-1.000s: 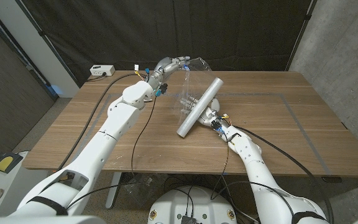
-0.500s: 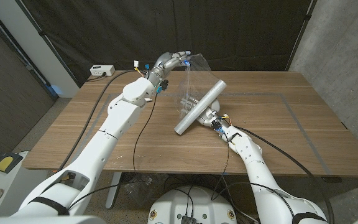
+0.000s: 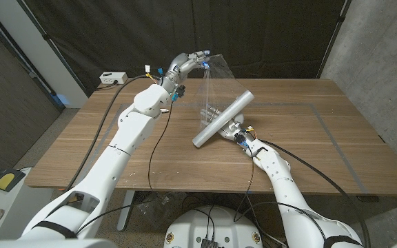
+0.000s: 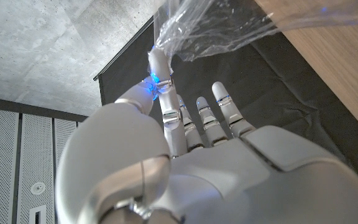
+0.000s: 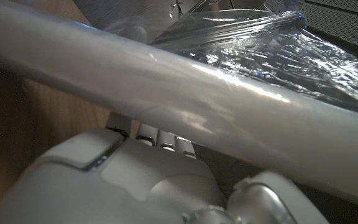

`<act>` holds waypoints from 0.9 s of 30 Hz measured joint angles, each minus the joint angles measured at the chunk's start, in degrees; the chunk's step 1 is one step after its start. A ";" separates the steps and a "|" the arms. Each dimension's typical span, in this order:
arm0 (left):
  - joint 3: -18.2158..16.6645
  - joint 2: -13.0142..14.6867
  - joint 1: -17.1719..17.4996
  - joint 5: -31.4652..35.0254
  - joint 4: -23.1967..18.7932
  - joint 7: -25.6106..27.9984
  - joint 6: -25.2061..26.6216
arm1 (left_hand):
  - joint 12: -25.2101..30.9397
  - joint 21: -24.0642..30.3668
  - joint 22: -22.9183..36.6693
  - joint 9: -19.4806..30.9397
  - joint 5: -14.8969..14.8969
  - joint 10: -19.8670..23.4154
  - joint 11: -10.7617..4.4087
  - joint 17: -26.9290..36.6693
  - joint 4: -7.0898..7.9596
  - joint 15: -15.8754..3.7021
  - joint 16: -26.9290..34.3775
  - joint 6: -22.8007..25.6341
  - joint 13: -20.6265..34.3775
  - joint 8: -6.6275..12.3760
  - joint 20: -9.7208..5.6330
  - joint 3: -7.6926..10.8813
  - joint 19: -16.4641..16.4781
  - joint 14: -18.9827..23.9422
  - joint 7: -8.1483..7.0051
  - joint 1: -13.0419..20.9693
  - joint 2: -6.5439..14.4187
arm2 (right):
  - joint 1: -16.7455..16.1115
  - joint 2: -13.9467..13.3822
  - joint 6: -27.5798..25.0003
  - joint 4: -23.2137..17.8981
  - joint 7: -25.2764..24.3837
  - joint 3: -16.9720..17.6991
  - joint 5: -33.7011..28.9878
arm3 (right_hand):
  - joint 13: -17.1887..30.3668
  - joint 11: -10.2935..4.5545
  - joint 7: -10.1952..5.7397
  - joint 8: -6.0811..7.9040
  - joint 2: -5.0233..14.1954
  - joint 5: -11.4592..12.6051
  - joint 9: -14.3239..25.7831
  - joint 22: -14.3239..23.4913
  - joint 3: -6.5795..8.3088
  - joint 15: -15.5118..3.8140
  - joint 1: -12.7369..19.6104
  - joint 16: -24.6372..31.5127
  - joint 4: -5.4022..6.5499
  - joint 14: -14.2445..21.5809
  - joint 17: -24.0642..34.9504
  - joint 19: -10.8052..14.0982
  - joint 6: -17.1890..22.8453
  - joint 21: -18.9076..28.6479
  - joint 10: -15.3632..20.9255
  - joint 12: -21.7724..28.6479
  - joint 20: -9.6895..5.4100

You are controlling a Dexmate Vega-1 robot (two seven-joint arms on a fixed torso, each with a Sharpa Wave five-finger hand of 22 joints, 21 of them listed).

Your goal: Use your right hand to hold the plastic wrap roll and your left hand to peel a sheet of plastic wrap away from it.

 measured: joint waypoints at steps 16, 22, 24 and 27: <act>-1.59 0.30 0.65 -1.31 0.76 -1.75 -1.70 | 0.00 0.40 -0.27 -0.30 0.00 0.21 -0.19 0.26 0.16 0.00 0.00 0.31 -0.28 0.00 0.01 0.15 0.01 0.00 -0.31 -0.66 -0.66 | -0.73 1.46 1.64 -1.54 -2.49 -0.37 -1.11 | -0.74 -3.24 -3.43 0.65 2.30 0.00 0.13 0.00 0.00 -0.72 1.31 0.00 0.00 0.72 -0.76 0.84 3.16 -1.89 0.86 0.44 -0.21; -1.95 0.50 0.65 -1.85 1.61 -2.54 -2.18 | 0.00 0.63 -0.27 -0.93 0.00 0.21 -0.19 0.53 0.33 0.00 0.00 -0.17 -0.28 -0.08 0.38 0.29 -0.37 0.00 -1.47 -0.70 -0.67 | -1.21 2.18 2.17 -2.51 -3.67 -0.59 -1.47 | -0.79 -2.93 -3.64 0.65 2.75 0.00 0.13 0.00 0.00 -0.72 1.32 0.00 0.00 0.72 -0.75 0.93 2.94 -2.21 0.87 0.44 -0.30; -2.01 0.72 0.54 -1.98 2.03 -2.93 -2.39 | -0.51 0.84 -0.27 -2.71 -0.74 -1.85 0.27 0.74 1.84 0.05 0.00 -5.98 -0.38 -3.31 1.64 -1.43 -2.31 -0.41 -4.52 -4.02 -1.83 | -1.40 2.36 2.34 -2.90 -4.13 -0.69 -1.64 | -0.79 -2.65 -3.64 0.65 2.75 0.00 0.13 -0.01 0.01 -0.72 1.32 0.00 0.00 0.72 -0.75 0.92 2.94 -2.21 1.00 0.44 -0.30; -2.02 1.07 0.14 -2.36 2.82 -3.88 -3.20 | -5.84 -2.66 -0.47 -8.32 -1.48 -16.94 4.31 -0.65 5.71 1.90 -0.91 -33.32 -1.71 -20.58 4.40 -10.61 -10.61 -8.95 -5.74 -15.24 -8.66 | -1.65 2.58 2.54 -3.42 -4.68 -0.82 -1.90 | -0.79 -2.65 -3.63 0.65 2.75 0.00 0.13 0.00 0.01 -0.72 1.32 0.00 0.00 0.72 -0.75 0.92 2.94 -2.21 1.00 0.44 -0.30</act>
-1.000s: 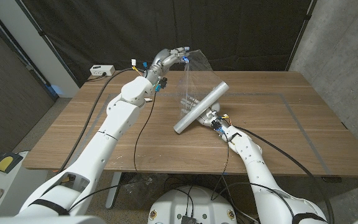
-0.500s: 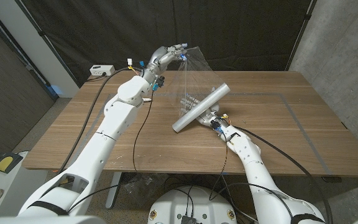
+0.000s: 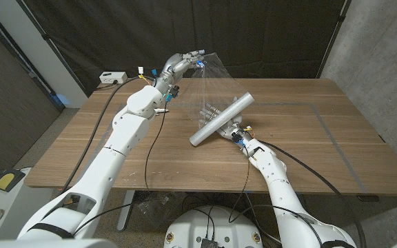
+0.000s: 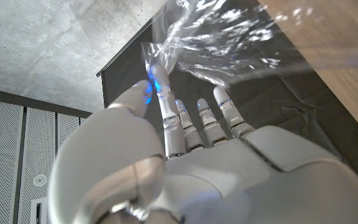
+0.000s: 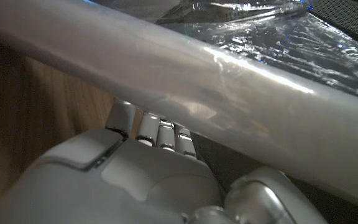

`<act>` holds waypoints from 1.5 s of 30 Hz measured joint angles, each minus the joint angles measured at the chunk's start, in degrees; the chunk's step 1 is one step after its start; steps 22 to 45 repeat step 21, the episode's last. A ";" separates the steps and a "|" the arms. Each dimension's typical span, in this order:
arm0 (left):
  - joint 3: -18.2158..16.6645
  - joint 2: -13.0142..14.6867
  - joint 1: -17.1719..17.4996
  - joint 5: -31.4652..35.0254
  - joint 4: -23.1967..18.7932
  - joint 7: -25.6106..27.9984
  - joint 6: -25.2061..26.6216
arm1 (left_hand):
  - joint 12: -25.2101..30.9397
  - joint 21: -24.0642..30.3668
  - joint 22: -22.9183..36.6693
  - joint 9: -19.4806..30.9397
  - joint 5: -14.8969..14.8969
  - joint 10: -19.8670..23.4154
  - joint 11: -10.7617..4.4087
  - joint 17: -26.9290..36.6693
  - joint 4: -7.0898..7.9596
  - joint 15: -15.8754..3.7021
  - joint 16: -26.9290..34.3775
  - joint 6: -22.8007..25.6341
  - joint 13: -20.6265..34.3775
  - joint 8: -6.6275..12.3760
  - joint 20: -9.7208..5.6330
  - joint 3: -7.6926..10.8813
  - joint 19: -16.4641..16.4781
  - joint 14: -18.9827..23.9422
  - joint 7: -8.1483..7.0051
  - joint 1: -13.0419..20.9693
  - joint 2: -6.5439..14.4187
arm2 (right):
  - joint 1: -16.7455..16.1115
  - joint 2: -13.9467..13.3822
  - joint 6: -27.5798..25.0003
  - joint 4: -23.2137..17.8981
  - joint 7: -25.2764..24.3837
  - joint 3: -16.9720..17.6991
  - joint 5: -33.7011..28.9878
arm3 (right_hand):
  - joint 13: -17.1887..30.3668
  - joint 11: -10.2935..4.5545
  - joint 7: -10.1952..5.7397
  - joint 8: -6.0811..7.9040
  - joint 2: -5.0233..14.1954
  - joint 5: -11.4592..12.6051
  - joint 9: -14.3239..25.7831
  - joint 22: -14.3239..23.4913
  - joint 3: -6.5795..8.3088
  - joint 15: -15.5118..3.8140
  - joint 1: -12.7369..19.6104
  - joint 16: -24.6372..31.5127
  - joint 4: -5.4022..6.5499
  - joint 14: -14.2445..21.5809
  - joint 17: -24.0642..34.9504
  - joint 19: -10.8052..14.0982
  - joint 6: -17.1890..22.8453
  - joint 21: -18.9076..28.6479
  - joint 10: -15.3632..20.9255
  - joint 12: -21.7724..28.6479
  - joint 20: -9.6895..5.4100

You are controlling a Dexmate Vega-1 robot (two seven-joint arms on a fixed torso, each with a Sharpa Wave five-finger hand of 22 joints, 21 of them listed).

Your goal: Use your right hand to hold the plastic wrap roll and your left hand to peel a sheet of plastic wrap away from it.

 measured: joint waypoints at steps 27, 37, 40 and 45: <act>-0.91 2.14 -1.23 -4.38 6.97 -7.62 -7.41 | -2.03 -11.09 -0.17 -3.07 4.20 -18.81 6.05 -3.50 5.16 6.29 -0.84 -36.65 -2.26 -11.09 2.70 -12.63 -1.96 -16.46 -4.37 -13.57 -5.95 | 0.80 1.27 0.52 -2.80 -4.21 -2.03 -2.84 | 0.01 0.31 0.14 0.00 0.22 0.00 -0.01 0.00 0.00 0.00 0.22 0.00 0.00 0.00 -0.26 0.13 -0.53 -0.43 -0.31 0.00 -0.12; -0.91 2.14 -1.23 -4.38 6.97 -7.62 -7.41 | -2.03 -11.09 -0.17 -3.07 4.20 -18.81 6.05 -3.50 5.16 6.29 -0.84 -36.65 -2.26 -11.09 2.70 -12.63 -1.96 -16.46 -4.37 -13.57 -5.95 | 0.80 1.27 0.52 -2.80 -4.21 -2.03 -2.84 | 0.01 0.31 0.14 0.00 0.22 0.00 -0.01 0.00 0.00 0.00 0.22 0.00 0.00 0.00 -0.26 0.13 -0.53 -0.43 -0.31 0.00 -0.12; -0.91 2.14 -1.23 -4.38 6.97 -7.62 -7.41 | -2.03 -11.09 -0.17 -3.07 4.20 -18.81 6.05 -3.50 5.16 6.29 -0.84 -36.65 -2.26 -11.09 2.70 -12.63 -1.96 -16.46 -4.37 -13.57 -5.95 | 0.80 1.27 0.52 -2.80 -4.21 -2.03 -2.84 | 0.01 0.31 0.14 0.00 0.22 0.00 -0.01 0.00 0.00 0.00 0.22 0.00 0.00 0.00 -0.26 0.13 -0.53 -0.43 -0.31 0.00 -0.12; -0.91 2.14 -1.23 -4.38 6.97 -7.62 -7.41 | -2.03 -11.09 -0.17 -3.07 4.20 -18.81 6.05 -3.50 5.16 6.29 -0.84 -36.65 -2.26 -11.09 2.70 -12.63 -1.96 -16.46 -4.37 -13.57 -5.95 | 0.80 1.27 0.52 -2.80 -4.21 -2.03 -2.84 | 0.01 0.31 0.14 0.00 0.22 0.00 -0.01 0.00 0.00 0.00 0.22 0.00 0.00 0.00 -0.26 0.13 -0.53 -0.43 -0.31 0.00 -0.12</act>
